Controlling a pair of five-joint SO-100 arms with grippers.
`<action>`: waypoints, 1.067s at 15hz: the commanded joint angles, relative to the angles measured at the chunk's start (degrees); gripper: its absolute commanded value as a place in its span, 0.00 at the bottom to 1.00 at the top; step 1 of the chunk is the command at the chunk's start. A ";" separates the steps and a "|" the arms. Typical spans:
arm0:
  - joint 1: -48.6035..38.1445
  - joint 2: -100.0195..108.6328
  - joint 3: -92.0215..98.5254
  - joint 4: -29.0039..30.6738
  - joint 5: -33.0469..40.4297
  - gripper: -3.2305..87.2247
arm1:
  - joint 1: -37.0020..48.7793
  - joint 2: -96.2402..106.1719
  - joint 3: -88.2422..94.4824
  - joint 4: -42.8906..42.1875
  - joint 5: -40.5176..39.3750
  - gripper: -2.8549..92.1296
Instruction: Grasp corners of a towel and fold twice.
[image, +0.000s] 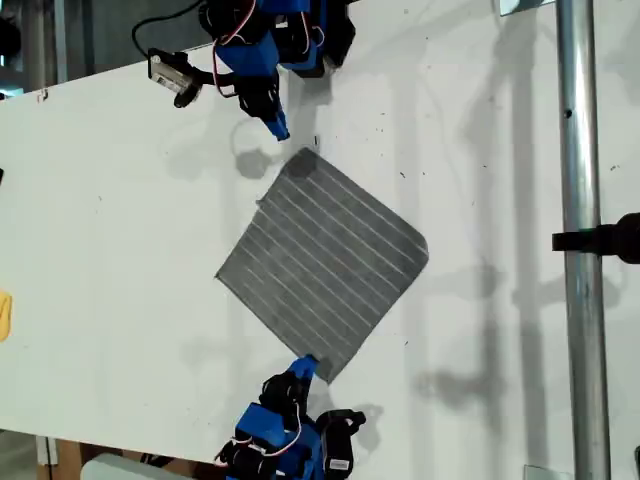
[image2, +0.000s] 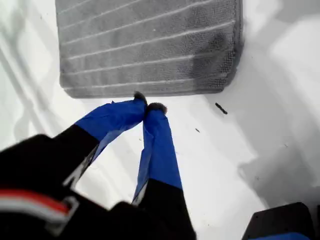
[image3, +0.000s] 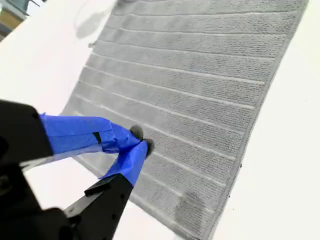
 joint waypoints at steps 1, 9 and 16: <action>2.37 -10.63 -9.58 -4.75 0.88 0.00 | 1.14 -6.77 -8.96 -1.58 -3.16 0.03; 7.82 -42.71 -26.89 -15.56 1.23 0.00 | 6.77 -38.14 -23.64 -18.90 -14.68 0.03; 8.96 -50.27 -41.04 -8.17 2.99 0.00 | 7.73 -53.00 -50.27 -9.40 -20.83 0.03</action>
